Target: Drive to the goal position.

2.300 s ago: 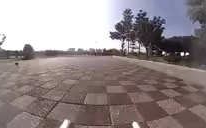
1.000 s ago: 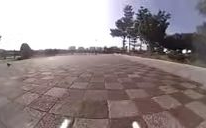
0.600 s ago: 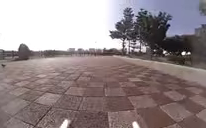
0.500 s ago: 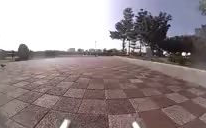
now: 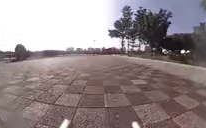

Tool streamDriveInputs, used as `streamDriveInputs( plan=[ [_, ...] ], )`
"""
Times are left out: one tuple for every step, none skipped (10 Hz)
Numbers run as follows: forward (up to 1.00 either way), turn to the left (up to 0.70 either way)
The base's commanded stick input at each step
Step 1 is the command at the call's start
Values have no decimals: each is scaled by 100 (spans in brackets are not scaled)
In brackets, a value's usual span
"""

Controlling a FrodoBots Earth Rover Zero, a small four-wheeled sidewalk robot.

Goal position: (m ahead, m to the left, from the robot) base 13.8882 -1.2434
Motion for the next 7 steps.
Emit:
streamDriveInputs(
  plan=[
    [50, 0],
    [50, 0],
    [50, 0],
    [50, 17],
    [50, 50],
    [50, 33],
    [50, 0]
  ],
)
